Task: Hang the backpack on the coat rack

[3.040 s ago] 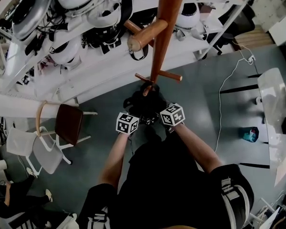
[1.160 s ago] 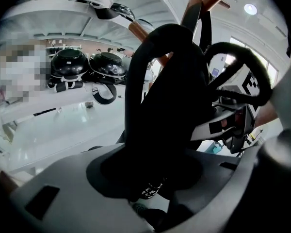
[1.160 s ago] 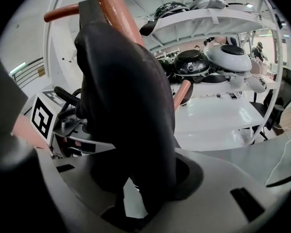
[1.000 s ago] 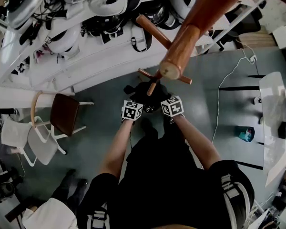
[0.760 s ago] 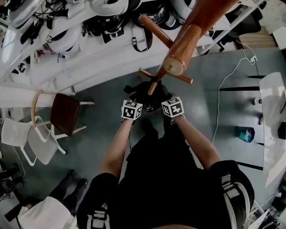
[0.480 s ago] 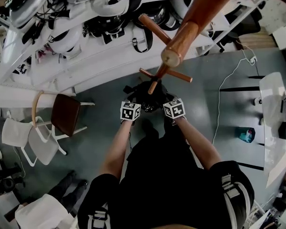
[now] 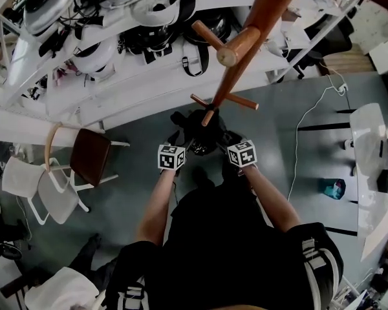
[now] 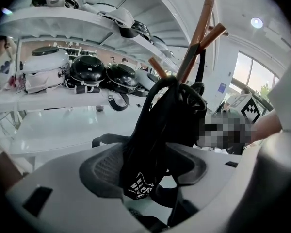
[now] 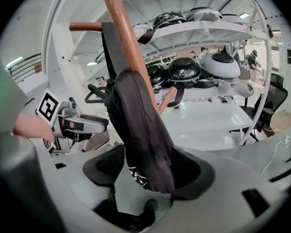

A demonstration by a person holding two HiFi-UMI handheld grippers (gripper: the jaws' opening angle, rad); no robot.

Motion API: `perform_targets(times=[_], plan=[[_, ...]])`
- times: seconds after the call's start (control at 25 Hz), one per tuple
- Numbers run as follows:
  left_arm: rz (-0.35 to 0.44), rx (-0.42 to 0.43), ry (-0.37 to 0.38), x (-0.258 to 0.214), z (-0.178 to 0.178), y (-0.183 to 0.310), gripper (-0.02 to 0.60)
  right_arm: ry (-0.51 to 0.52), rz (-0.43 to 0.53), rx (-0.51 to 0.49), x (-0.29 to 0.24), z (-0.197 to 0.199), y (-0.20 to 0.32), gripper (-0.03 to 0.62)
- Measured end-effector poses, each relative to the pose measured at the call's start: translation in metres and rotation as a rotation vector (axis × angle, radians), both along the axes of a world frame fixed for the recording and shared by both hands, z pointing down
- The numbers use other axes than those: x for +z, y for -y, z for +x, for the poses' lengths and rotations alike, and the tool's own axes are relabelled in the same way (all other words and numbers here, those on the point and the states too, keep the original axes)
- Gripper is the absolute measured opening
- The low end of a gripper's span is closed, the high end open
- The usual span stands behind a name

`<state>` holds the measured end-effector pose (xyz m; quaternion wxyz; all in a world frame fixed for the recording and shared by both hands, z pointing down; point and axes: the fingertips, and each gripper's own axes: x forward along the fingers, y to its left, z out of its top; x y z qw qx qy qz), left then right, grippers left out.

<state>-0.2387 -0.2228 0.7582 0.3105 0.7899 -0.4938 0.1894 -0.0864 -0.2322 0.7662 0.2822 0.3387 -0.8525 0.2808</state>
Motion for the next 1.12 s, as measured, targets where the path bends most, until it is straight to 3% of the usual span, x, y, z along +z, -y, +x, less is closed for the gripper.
perform_targets(times=[0.16,0.28,0.44,0.64,0.76,1.0,1.12], plan=[[0.023,0.023,-0.015,-0.015,0.004,-0.013,0.268,0.019,0.006,-0.022,-0.009,0.012,-0.012,0.308],[0.041,0.047,-0.040,-0.028,0.006,-0.025,0.267,0.032,0.017,-0.029,-0.015,0.018,-0.020,0.261],[0.076,0.080,-0.077,-0.049,0.010,-0.041,0.172,0.058,0.036,-0.034,-0.027,0.023,-0.032,0.143],[0.160,0.099,-0.104,-0.078,0.013,-0.052,0.072,0.052,0.128,-0.056,-0.051,0.020,-0.038,0.017],[0.201,0.114,-0.072,-0.090,0.017,-0.059,0.038,0.048,0.174,-0.117,-0.066,0.009,-0.044,0.016],[0.226,0.138,-0.115,-0.110,0.031,-0.070,0.023,0.066,0.301,-0.185,-0.101,-0.006,-0.048,0.015],[0.241,0.142,-0.112,-0.117,0.033,-0.069,0.023,0.063,0.319,-0.199,-0.107,-0.009,-0.048,0.014]])
